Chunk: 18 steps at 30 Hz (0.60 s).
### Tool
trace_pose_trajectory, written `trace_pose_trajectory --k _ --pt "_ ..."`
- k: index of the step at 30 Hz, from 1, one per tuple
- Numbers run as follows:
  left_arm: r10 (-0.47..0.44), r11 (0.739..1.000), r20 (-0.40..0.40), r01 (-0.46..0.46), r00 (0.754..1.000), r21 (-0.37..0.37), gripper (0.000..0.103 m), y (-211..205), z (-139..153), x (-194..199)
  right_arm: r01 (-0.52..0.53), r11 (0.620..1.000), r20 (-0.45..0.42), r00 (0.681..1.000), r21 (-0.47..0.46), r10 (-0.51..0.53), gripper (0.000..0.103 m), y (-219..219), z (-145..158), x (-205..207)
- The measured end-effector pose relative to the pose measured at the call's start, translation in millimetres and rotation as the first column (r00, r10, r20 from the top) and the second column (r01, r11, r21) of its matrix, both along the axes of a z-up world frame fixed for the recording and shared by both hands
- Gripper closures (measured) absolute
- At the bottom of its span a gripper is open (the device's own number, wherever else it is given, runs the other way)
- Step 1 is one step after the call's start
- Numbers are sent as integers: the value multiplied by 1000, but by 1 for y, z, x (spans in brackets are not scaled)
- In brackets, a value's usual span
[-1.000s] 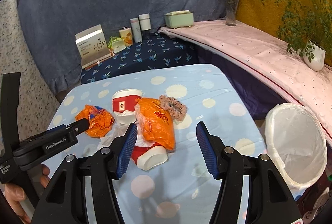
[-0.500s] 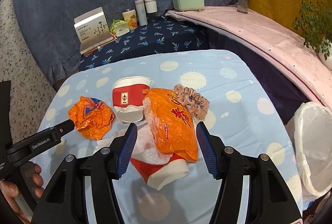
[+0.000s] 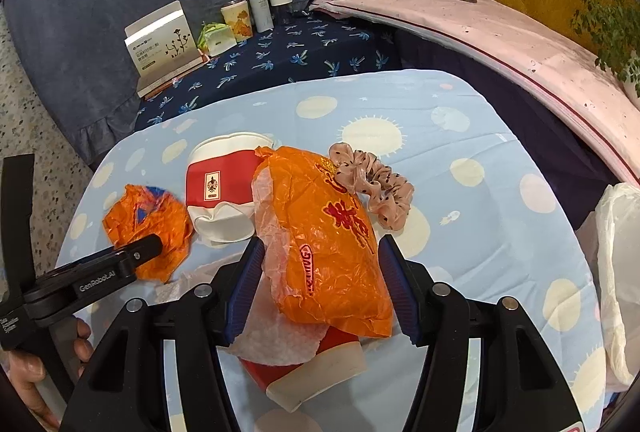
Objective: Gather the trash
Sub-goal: 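Grasp the orange bag with the left tool while the right tool grasps another orange bag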
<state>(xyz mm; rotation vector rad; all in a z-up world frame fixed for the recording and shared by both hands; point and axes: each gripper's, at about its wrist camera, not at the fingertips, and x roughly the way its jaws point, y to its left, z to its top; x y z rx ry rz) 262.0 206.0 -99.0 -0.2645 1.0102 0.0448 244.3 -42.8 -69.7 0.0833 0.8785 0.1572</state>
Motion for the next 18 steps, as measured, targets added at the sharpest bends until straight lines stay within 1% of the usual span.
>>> trace_pose_trajectory --k 1,2,3,4,7,10,12,18 --pt "-1 1000 2 1 1000 5 48 -2 0 -1 -1 1000 0 1000 3 1 53 -1 0 0" --pt "-6 1000 8 6 1000 8 54 -3 0 -2 -3 1000 -3 1000 6 3 55 -1 -1 0" --pt "-15 1000 7 15 1000 12 66 -5 0 -3 -5 1000 -6 1000 9 5 59 -2 -2 0" --pt "-20 1000 8 20 1000 12 75 -7 1 -4 -5 1000 -7 1000 10 6 62 -3 -2 -1" --pt "-25 1000 21 25 999 8 85 -10 7 -8 -4 1000 4 1000 9 4 69 -5 1 -4" --pt "-29 999 45 28 999 20 87 -16 18 -14 -5 1000 30 1000 3 5 75 -7 12 -11" --pt "-32 999 68 30 997 31 88 -20 29 -19 -6 1000 53 999 3 5 76 -9 20 -16" --pt "-49 998 139 45 989 35 88 -35 68 -33 -3 999 140 990 43 -3 77 -22 60 -38"
